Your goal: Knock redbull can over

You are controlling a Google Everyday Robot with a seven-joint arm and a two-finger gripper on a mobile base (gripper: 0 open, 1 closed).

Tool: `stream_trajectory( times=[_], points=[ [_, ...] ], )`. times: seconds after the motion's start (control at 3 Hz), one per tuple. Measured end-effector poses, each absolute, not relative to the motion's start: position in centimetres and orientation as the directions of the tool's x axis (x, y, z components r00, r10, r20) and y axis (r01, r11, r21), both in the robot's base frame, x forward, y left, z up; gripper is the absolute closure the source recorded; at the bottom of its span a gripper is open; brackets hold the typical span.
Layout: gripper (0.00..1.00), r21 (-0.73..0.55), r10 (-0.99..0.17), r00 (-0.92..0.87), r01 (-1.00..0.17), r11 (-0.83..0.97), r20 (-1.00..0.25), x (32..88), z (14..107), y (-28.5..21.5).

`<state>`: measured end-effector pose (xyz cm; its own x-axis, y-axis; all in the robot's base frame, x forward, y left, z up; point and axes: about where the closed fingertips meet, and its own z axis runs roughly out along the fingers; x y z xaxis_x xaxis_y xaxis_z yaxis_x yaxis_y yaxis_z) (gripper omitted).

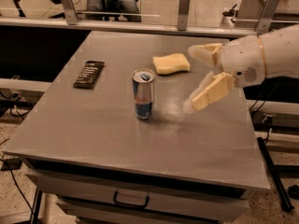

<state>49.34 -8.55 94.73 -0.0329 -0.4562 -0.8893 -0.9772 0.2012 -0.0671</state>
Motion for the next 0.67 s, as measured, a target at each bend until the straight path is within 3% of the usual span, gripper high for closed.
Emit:
stream_trajectory(
  times=[0.67],
  points=[
    [0.00,-0.037,-0.340,-0.030,-0.981,0.190,-0.940,48.94,95.06,-7.37]
  ],
)
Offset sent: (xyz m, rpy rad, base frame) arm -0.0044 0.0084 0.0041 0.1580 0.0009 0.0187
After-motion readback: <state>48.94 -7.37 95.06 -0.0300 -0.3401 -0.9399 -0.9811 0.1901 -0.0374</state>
